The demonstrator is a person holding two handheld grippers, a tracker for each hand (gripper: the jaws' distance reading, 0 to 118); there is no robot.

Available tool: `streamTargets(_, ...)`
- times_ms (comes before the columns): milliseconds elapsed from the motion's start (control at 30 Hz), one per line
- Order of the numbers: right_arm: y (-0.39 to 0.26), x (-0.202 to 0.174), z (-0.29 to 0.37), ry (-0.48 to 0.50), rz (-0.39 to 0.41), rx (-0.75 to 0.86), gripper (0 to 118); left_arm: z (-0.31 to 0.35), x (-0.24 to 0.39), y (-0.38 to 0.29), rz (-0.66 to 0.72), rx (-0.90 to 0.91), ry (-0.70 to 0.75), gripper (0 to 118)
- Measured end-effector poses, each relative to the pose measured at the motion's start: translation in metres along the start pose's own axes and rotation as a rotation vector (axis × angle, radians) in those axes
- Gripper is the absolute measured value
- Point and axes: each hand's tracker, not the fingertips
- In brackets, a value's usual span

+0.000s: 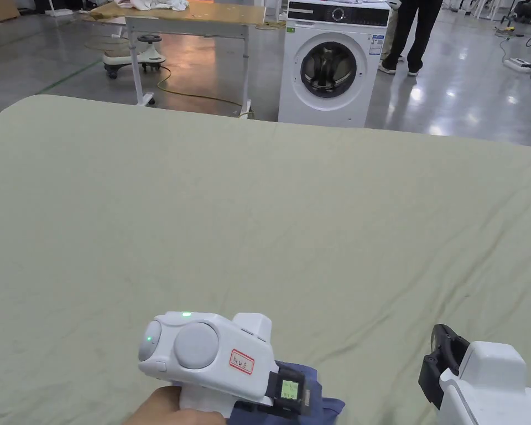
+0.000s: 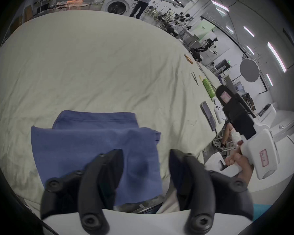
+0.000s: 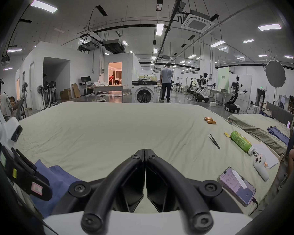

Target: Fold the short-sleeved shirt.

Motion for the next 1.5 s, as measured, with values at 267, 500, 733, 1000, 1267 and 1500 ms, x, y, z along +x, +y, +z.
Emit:
streamTargets(267,-0.005,0.000,0.000,-0.003,-0.004,-0.015,0,-0.063,-0.017,-0.024,0.039,-0.042,-0.056,16)
streamTargets(500,-0.004,-0.004,-0.001,0.004,0.000,-0.010,0,-0.052,-0.026,-0.031,0.006,0.022,-0.093,8)
streamTargets(733,0.003,-0.017,-0.007,0.017,-0.004,0.030,0,0.014,-0.041,-0.029,-0.110,0.301,0.031,8)
streamTargets(1000,0.016,-0.037,-0.016,0.028,-0.020,0.090,0,0.064,-0.060,-0.037,-0.207,0.734,0.408,8)
streamTargets(1267,0.040,-0.042,-0.005,0.009,-0.049,0.196,0,0.088,-0.061,-0.055,-0.234,1.050,0.620,8)
streamTargets(1500,0.034,-0.050,0.014,0.044,-0.042,0.154,0,0.094,-0.069,-0.061,-0.207,1.027,0.608,7)
